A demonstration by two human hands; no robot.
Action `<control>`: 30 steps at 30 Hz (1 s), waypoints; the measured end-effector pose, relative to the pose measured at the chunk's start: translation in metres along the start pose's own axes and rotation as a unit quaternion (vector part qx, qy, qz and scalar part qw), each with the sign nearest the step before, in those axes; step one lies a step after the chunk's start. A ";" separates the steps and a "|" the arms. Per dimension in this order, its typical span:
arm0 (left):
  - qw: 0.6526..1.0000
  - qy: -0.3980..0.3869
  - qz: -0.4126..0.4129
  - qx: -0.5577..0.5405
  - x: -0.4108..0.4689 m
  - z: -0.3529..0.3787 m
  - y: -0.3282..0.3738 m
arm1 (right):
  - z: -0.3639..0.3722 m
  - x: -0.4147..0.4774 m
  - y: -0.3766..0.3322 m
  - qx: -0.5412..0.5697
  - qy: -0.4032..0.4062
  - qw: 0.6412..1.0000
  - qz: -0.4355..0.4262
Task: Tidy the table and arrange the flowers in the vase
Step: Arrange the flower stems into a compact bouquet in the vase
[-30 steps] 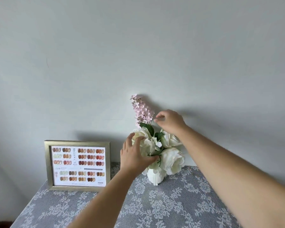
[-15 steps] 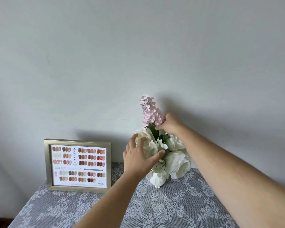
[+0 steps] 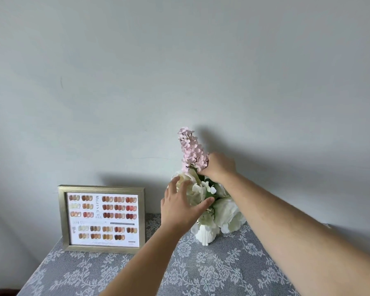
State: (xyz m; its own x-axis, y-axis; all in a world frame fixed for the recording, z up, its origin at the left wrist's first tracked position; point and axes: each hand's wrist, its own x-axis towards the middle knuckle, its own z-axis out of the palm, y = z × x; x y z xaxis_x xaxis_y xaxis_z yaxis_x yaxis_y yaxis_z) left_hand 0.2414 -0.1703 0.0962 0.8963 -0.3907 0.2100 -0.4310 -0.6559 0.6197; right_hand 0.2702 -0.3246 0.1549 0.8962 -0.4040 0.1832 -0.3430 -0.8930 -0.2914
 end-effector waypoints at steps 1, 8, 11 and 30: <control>1.000 -0.003 -0.001 -0.001 0.000 0.000 0.000 | -0.001 0.001 -0.001 0.014 -0.014 1.000 0.006; 1.000 -0.005 0.003 -0.003 0.001 -0.001 -0.001 | 0.000 0.005 -0.007 0.021 -0.031 0.999 0.034; 1.000 -0.009 0.003 -0.001 0.002 -0.001 -0.001 | 0.003 0.003 -0.007 0.006 -0.019 1.000 0.023; 0.997 -0.054 -0.036 -0.037 -0.004 -0.008 0.013 | -0.008 -0.059 0.065 0.411 -0.039 0.897 0.155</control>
State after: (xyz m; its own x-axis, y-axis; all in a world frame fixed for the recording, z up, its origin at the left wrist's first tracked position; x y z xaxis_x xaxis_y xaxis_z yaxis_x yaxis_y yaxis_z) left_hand 0.2328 -0.1717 0.1096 0.9065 -0.4140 0.0828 -0.3536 -0.6375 0.6845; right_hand 0.1922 -0.3603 0.1329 0.8214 -0.5641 -0.0843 -0.2851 -0.2781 -0.9173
